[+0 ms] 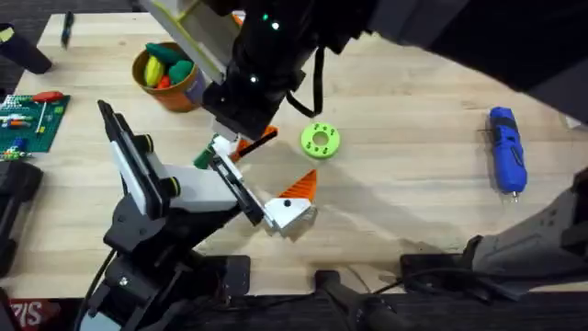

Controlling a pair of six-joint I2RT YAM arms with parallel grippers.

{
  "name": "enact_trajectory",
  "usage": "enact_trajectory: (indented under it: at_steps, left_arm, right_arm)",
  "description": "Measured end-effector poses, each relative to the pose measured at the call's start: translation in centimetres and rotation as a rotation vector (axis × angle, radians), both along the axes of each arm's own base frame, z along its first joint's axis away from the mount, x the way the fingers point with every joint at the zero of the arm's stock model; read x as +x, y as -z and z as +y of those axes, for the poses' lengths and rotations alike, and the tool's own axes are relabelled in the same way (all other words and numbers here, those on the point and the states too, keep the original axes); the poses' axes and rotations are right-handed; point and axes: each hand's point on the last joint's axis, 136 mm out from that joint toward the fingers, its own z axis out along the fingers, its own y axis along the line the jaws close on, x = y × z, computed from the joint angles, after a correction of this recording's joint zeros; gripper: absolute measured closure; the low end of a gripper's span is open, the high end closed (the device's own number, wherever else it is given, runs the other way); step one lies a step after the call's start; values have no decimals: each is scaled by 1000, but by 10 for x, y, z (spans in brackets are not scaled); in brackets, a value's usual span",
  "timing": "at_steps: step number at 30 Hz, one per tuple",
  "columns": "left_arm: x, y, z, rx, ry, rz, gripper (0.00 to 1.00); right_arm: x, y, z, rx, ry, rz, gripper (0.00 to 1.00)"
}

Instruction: Pick up the gripper from the table and insert it into the empty holder that is missing its gripper. Then pick up a screw, insert it into the mounting hole, and use the screwdriver to tighten it. Finally, clean up the table by picking up the vegetable and placing it into the bucket.

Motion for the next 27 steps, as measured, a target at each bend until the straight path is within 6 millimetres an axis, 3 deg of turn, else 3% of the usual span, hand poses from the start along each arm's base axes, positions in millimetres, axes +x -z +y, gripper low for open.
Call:
enact_trajectory:
  at_steps: [27]
  left_arm:
    - [0,0,0,-1,0,1,13]
  right_arm:
    - [-2,13,5,-15,-11,38,992]
